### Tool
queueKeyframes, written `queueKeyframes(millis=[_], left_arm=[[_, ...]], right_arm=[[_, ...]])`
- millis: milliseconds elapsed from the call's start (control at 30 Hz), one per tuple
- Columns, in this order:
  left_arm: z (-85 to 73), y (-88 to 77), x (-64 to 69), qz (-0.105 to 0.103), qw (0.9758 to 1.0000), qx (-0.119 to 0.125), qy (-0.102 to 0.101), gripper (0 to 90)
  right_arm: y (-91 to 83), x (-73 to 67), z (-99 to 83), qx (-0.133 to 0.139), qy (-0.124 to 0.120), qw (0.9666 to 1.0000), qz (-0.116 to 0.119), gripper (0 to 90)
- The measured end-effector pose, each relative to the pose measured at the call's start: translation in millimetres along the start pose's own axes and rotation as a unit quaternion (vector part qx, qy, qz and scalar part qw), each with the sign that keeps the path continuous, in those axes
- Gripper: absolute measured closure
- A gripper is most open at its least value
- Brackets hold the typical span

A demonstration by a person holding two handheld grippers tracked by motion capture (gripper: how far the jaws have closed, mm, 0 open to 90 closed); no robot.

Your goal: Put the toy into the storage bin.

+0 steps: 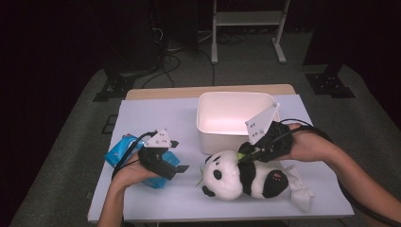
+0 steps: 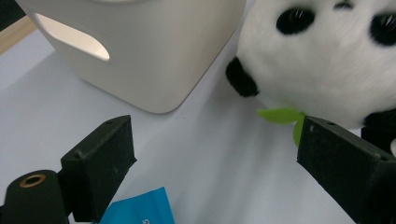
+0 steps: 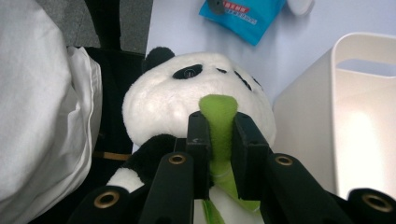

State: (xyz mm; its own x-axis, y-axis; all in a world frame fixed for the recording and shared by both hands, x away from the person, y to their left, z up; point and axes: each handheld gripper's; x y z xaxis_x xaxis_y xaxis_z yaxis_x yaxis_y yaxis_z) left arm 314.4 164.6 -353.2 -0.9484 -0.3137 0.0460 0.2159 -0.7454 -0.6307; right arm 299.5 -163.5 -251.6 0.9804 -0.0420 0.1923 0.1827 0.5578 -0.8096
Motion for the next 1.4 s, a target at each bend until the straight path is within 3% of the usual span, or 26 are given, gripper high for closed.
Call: queueKeyframes(millis=[500, 800, 1100, 1400], left_arm=[[-3.0, -3.6, -4.8, 0.002, 0.9999, 0.007, -0.011, 9.9], [-4.6, -5.4, -5.4, 0.002, 0.9999, 0.007, -0.014, 9.9], [-7.0, -5.6, -6.8, -0.007, 0.9997, 0.016, -0.018, 9.9], [-10.6, -8.2, -8.7, -0.003, 0.9995, 0.016, -0.025, 9.9]], right_arm=[[-58.3, 14.9, 38.4, -0.001, -0.017, 0.9990, -0.041, 78.2], [-87.2, 41.5, 56.4, 0.001, -0.010, 0.9970, -0.077, 78.2], [-98.4, 76.2, 64.3, -0.009, 0.005, 0.9951, -0.098, 78.1], [-88.4, 111.9, 64.3, -0.015, 0.014, 0.9940, -0.108, 78.1]])
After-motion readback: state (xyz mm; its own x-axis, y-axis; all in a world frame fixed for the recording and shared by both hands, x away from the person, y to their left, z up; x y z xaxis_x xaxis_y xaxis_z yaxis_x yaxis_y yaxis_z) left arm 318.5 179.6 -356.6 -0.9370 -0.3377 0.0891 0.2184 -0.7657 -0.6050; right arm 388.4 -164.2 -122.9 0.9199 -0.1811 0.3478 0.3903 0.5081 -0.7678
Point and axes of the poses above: each handheld gripper's, and its own axes: y roughly forward along the jaws, z roughly out of its top, x roughly to its right, and after that the axes turned 7 degrees about -z, right-handed
